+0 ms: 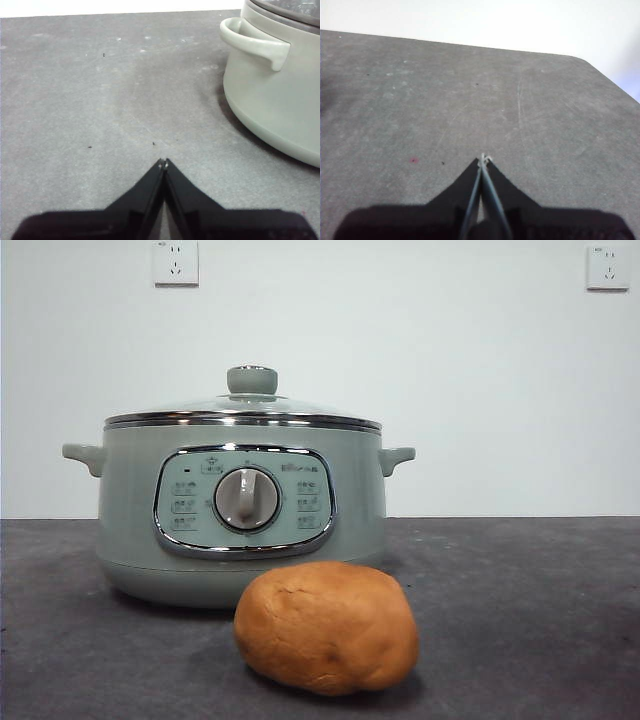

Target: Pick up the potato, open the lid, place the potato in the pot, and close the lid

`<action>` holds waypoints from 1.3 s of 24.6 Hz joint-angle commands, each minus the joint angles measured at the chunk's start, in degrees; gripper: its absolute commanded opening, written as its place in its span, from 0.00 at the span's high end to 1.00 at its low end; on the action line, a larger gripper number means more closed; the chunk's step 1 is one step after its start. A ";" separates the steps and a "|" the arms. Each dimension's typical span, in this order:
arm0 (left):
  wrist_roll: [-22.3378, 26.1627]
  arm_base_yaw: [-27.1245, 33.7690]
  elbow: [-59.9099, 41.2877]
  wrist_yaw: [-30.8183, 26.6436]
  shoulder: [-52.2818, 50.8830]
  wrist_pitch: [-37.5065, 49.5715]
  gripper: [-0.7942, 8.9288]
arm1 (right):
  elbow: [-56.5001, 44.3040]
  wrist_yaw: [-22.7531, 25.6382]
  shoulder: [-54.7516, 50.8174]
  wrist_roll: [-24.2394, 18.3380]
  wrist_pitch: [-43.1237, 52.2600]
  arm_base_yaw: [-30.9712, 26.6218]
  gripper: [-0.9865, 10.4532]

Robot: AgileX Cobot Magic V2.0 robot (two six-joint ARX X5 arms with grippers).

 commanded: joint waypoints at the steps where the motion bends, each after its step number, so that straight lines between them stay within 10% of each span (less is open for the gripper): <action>1: 0.09 0.17 -0.61 0.26 0.02 0.35 0.92 | -0.61 -0.15 -0.07 -0.33 0.35 -0.04 0.91; 14: 0.04 0.17 -0.61 0.26 0.02 0.37 0.92 | -0.61 -0.22 -0.07 -0.07 0.33 -0.04 0.91; 23: 0.04 0.17 -0.61 0.26 0.02 0.35 0.92 | -0.61 -0.20 -0.07 11.41 0.33 -0.04 0.91; 32: -0.02 0.17 -0.13 0.33 0.02 0.66 0.92 | -0.37 -0.28 -0.07 13.88 0.28 -0.02 0.91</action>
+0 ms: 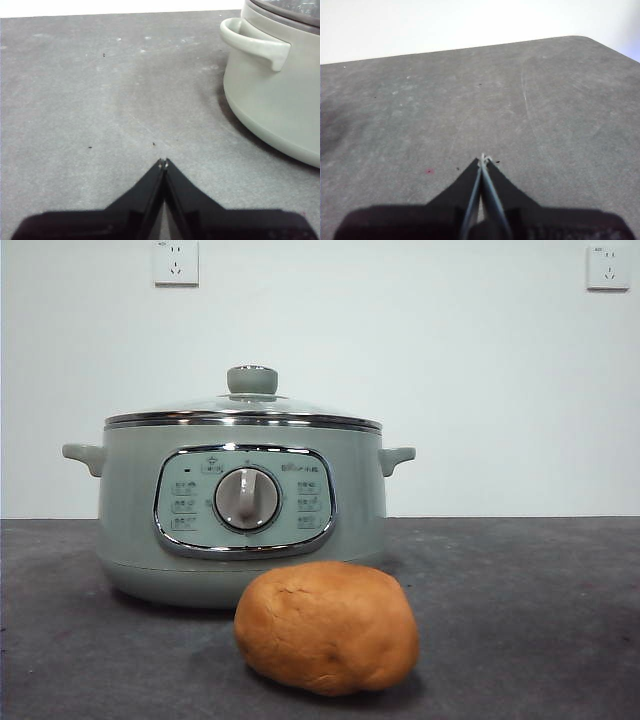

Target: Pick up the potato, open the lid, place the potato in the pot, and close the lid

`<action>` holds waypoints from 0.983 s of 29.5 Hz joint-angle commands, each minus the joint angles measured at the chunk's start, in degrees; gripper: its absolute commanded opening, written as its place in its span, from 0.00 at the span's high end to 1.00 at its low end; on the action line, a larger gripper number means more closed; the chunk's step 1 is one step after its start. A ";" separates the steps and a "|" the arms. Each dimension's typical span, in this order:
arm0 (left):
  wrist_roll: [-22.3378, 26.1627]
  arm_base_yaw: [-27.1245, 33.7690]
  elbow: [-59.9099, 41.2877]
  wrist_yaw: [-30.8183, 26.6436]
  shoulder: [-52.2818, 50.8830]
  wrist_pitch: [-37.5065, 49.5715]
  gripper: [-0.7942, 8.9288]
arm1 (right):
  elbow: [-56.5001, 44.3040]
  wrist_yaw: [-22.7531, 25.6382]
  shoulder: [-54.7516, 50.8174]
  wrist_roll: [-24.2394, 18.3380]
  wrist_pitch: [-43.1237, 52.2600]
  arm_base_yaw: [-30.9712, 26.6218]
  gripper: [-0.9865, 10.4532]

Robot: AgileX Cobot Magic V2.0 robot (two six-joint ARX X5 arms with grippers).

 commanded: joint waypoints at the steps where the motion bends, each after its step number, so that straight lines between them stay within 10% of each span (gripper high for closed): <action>1: -0.04 0.15 0.20 0.57 0.02 0.61 0.92 | -0.11 -0.70 -0.07 2.19 0.26 -0.02 0.91; 7: -1.99 0.15 3.87 0.90 0.02 0.66 0.90 | 3.04 -3.85 -0.04 5.75 0.33 0.00 0.77; 12: -3.06 0.15 8.68 2.86 1.29 0.26 0.48 | 7.02 -5.35 0.42 5.99 0.22 0.00 0.51; 15: -3.39 0.15 11.54 4.90 3.58 -0.50 0.46 | 9.40 -6.88 1.68 6.08 0.33 0.00 0.40; 29: -3.26 0.15 28.17 9.90 20.41 -10.25 0.26 | 22.93 -14.60 16.13 4.85 -5.25 0.00 0.28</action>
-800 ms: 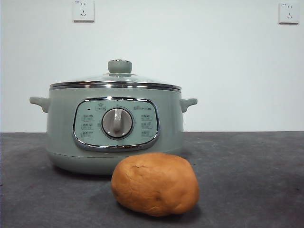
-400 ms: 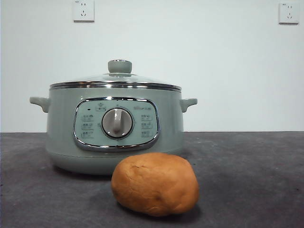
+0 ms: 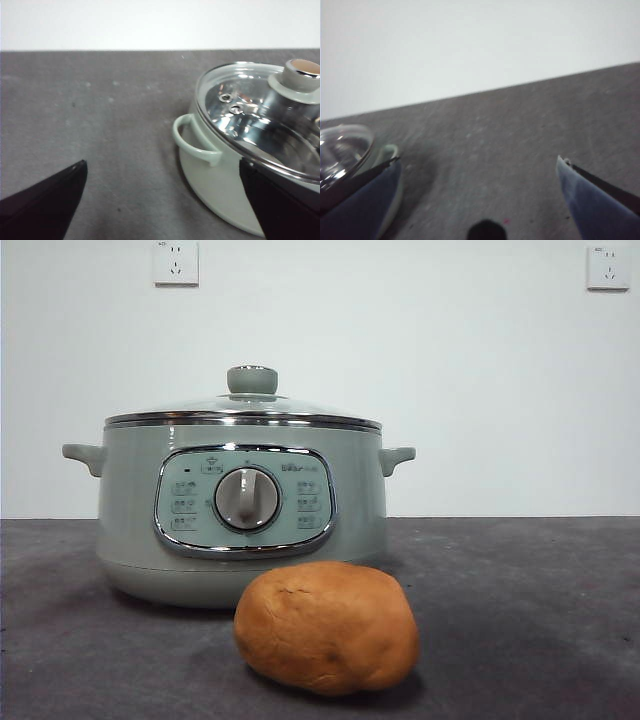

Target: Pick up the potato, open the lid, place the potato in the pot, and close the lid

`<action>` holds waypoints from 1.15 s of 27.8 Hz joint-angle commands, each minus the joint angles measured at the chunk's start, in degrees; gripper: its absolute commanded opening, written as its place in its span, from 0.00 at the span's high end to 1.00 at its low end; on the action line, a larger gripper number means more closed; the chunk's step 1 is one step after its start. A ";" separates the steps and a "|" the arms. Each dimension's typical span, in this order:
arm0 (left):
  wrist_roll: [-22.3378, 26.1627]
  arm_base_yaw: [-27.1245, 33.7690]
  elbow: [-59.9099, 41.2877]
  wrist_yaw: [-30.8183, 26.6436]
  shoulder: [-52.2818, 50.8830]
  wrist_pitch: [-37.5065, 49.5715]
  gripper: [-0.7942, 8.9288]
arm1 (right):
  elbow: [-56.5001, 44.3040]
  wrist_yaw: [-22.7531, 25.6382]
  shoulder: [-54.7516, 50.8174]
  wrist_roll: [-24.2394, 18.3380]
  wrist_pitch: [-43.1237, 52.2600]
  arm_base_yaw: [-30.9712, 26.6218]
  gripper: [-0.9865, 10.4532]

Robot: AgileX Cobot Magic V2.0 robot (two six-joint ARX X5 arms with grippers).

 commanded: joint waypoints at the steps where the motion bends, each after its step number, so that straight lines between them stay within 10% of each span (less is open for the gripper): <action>1: -0.17 0.13 3.48 2.73 3.30 -2.78 0.26 | 3.43 -2.38 3.98 -1.97 -2.60 0.00 0.28; 15: -0.39 -0.11 17.03 28.30 19.26 -11.30 0.27 | 18.36 -26.62 25.57 1.55 -18.34 0.00 0.28; 24: -2.08 -0.13 19.26 29.99 24.06 -15.47 0.27 | 22.23 -31.74 35.65 -0.68 -25.77 2.23 0.28; 32: -2.01 -5.18 19.26 29.94 24.83 -16.41 0.27 | 30.36 -21.53 50.23 -1.18 -27.82 25.07 0.22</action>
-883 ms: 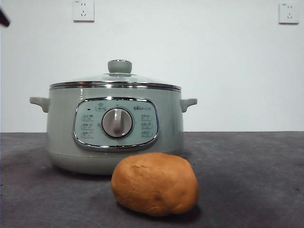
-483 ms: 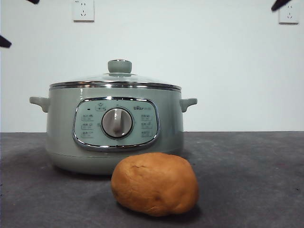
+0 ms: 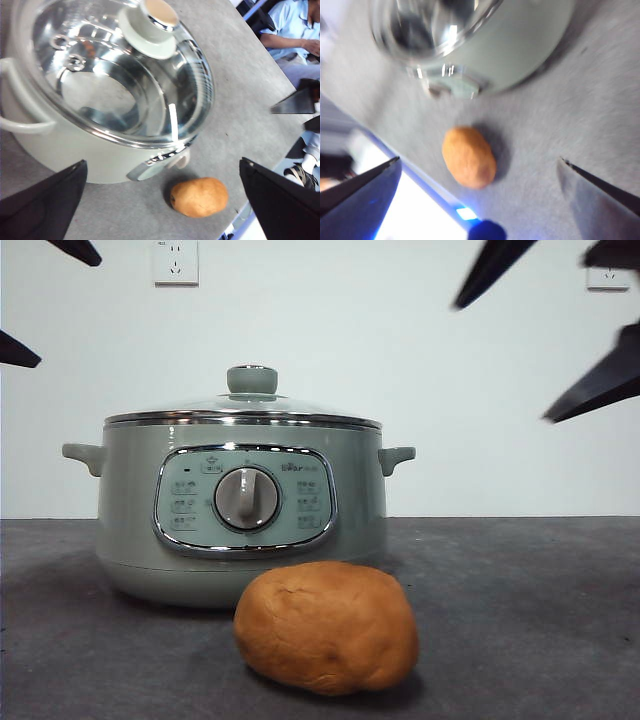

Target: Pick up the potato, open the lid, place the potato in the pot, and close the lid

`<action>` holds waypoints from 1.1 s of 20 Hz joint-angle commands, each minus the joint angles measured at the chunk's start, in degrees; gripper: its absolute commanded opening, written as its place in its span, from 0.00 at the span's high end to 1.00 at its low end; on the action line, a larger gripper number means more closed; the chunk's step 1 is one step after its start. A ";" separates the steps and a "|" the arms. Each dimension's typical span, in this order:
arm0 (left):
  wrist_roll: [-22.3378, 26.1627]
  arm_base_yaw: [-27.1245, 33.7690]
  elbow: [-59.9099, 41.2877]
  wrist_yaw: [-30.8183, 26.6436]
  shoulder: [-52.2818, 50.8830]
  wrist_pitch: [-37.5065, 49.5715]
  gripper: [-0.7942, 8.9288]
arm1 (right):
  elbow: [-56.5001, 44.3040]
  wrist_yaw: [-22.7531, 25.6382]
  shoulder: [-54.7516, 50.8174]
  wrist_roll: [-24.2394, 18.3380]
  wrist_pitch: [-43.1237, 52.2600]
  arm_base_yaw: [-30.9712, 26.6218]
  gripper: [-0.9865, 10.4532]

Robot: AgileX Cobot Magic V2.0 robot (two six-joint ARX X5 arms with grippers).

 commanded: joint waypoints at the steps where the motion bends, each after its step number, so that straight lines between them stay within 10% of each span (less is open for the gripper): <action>1: -0.09 -1.57 0.31 0.13 0.07 0.02 0.27 | 2.43 5.03 4.33 -2.10 -0.42 8.07 0.22; 10: 0.33 -2.93 0.31 0.13 0.07 -2.08 0.27 | 9.01 20.00 20.63 -8.46 -1.66 27.63 0.23; 22: 0.33 -2.93 0.31 -0.26 0.07 -2.38 0.27 | 9.01 23.69 30.84 -11.30 3.91 29.75 0.23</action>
